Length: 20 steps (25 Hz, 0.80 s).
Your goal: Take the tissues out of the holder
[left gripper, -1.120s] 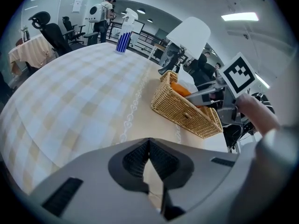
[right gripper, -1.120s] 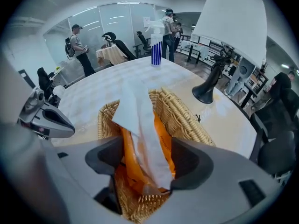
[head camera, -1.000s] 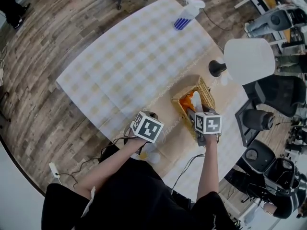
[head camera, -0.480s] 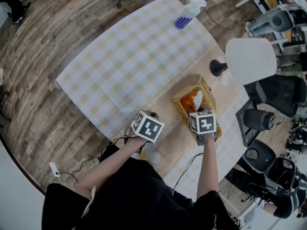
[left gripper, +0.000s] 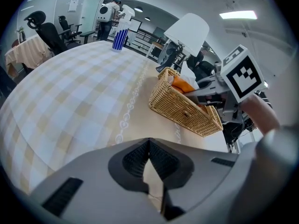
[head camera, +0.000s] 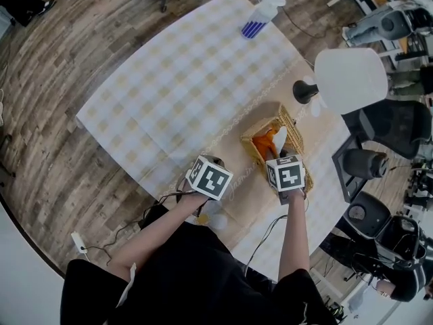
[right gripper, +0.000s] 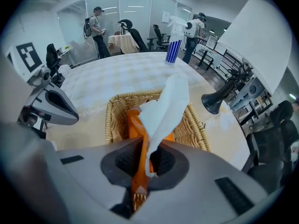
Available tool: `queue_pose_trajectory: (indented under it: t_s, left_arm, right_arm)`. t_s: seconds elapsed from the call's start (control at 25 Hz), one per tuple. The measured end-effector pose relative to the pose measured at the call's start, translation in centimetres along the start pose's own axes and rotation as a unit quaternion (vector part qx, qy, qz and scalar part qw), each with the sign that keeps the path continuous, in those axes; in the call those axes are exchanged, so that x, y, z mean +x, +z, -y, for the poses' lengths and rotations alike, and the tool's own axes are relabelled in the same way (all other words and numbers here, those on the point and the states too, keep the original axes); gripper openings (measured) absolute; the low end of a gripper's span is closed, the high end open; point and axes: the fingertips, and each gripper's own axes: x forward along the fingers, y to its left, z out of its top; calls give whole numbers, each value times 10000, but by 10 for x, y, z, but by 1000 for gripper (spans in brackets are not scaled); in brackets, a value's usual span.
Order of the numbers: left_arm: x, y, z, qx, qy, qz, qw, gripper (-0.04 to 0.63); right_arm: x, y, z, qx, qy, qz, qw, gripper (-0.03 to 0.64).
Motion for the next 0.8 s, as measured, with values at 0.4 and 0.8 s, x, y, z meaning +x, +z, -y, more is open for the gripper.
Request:
queue_pose_trajectory:
  t_s: [0.4, 0.8]
  left_arm:
    - [-7, -6, 11, 124, -69, 63, 9999, 0]
    - [-13, -11, 30, 311, -163, 155, 9993, 0]
  right_arm:
    - [-42, 13, -1, -34, -306, 500, 9983, 31]
    - [-92, 21, -5, 49, -631, 1074, 9922, 31]
